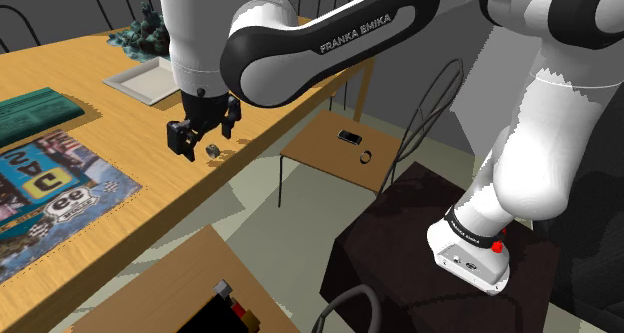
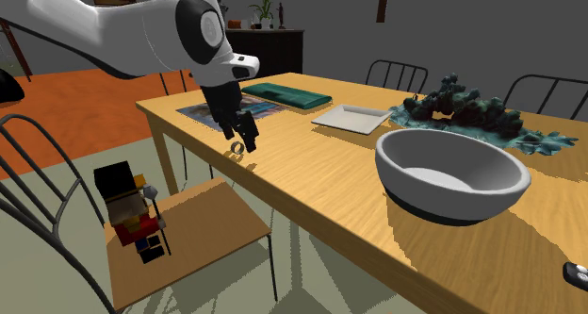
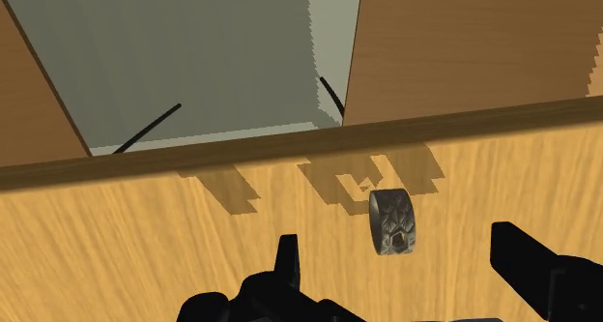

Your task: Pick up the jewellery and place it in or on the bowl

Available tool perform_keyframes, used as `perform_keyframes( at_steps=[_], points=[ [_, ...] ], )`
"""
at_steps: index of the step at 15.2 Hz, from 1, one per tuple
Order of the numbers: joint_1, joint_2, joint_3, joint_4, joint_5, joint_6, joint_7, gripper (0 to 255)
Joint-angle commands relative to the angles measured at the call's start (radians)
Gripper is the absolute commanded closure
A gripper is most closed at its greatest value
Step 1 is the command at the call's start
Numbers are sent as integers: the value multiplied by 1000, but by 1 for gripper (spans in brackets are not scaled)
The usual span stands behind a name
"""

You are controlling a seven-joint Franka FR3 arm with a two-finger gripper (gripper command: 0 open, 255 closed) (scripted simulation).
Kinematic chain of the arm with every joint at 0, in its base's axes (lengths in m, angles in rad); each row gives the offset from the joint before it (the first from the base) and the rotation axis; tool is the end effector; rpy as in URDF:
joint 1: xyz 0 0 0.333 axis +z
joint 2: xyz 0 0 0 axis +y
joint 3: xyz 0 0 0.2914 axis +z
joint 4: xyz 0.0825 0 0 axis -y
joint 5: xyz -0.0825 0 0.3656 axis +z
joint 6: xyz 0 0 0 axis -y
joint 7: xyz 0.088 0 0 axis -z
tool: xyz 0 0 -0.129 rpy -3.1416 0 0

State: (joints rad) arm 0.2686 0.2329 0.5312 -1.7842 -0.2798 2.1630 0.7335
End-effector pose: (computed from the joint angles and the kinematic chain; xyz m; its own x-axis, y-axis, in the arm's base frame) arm 0.4539 0.4192 0.4181 0.9598 0.1726 0.2215 0.1799 -0.9836 -0.0130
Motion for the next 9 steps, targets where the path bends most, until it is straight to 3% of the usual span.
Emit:
perform_keyframes(
  at_steps=[1, 5, 6, 9],
  points=[
    [0, 2, 0, 1, -1, 1, 0, 0],
    [0, 2, 0, 1, -1, 1, 0, 0],
    [0, 2, 0, 1, -1, 1, 0, 255],
    [0, 2, 0, 1, -1, 1, 0, 255]
  ],
)
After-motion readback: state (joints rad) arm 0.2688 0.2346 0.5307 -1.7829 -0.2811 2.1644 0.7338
